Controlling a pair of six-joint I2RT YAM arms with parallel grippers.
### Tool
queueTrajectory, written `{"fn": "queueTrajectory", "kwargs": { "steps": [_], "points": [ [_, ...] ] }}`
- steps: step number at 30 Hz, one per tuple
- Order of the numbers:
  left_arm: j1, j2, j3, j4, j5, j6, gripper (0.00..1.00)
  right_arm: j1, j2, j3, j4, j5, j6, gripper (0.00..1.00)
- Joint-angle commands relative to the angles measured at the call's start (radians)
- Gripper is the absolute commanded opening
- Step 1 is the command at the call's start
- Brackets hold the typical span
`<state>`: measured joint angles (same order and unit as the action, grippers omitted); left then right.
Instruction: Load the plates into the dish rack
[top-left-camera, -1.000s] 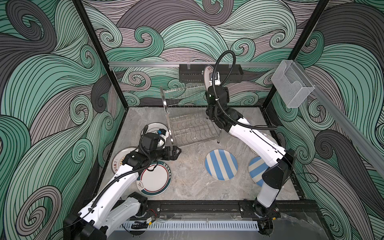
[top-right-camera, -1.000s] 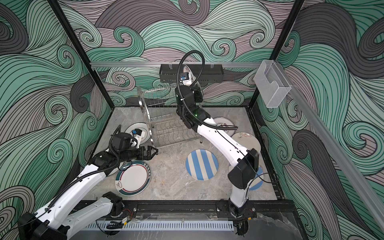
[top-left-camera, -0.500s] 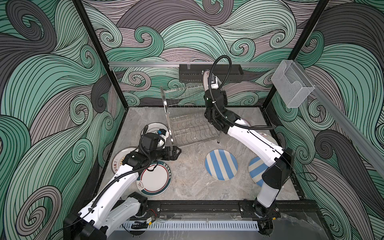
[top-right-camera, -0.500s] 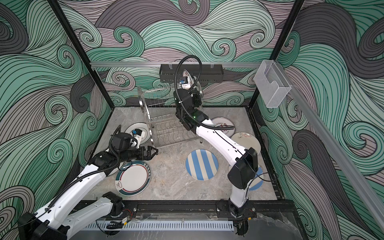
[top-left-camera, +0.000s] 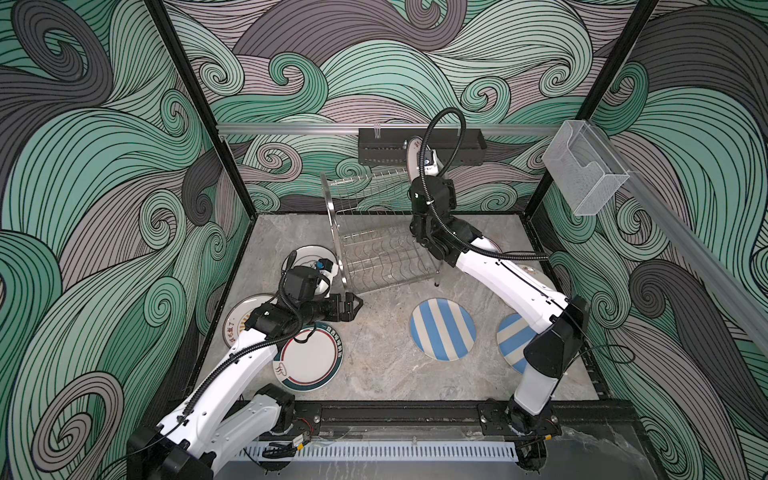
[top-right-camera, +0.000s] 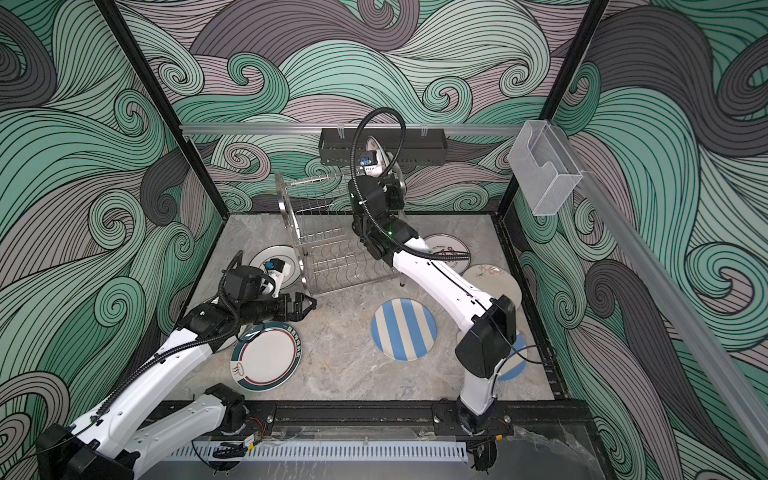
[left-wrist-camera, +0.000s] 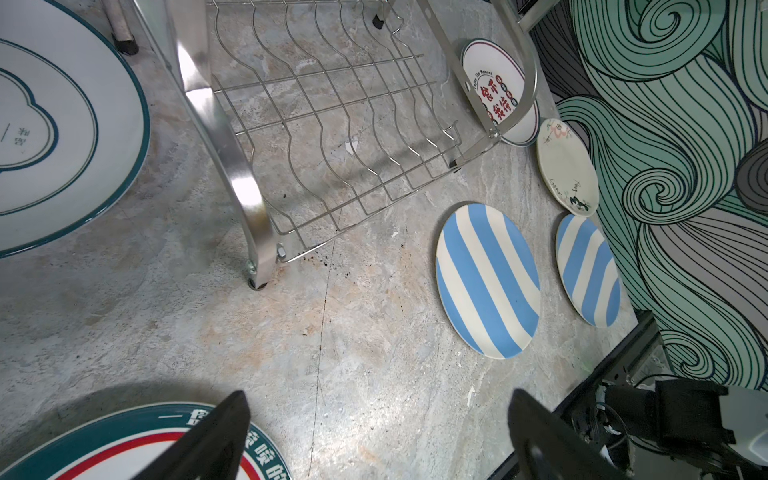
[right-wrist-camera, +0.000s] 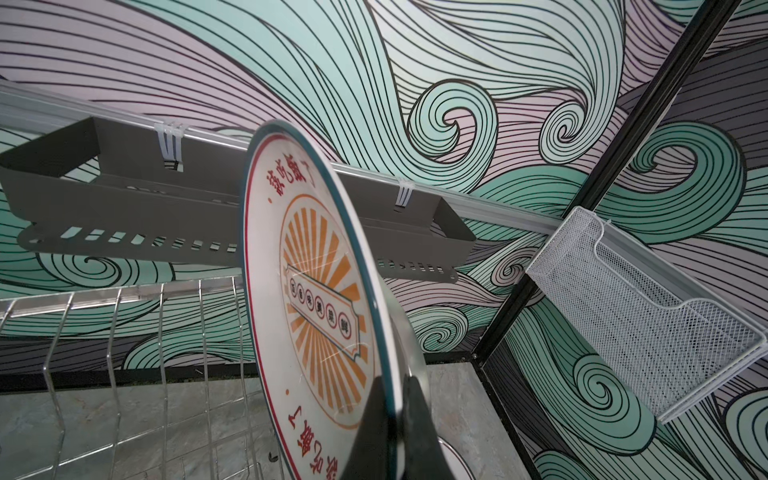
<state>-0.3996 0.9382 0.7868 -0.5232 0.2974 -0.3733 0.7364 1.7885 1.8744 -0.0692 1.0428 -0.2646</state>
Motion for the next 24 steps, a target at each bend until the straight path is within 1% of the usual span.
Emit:
{"fn": "queueTrajectory", "kwargs": {
  "steps": [1, 7, 24],
  "points": [
    [0.011, -0.007, -0.005, 0.003, 0.019, 0.000, 0.99, -0.001, -0.004, 0.080, 0.057, 0.042, -0.037, 0.00],
    [0.011, -0.009, -0.006, 0.004, 0.020, 0.000, 0.99, 0.009, 0.024, 0.142, 0.058, 0.042, -0.071, 0.00],
    [0.012, -0.011, -0.005, -0.004, 0.008, 0.004, 0.99, -0.002, 0.091, 0.179, 0.006, 0.026, -0.018, 0.00]
  ]
}}
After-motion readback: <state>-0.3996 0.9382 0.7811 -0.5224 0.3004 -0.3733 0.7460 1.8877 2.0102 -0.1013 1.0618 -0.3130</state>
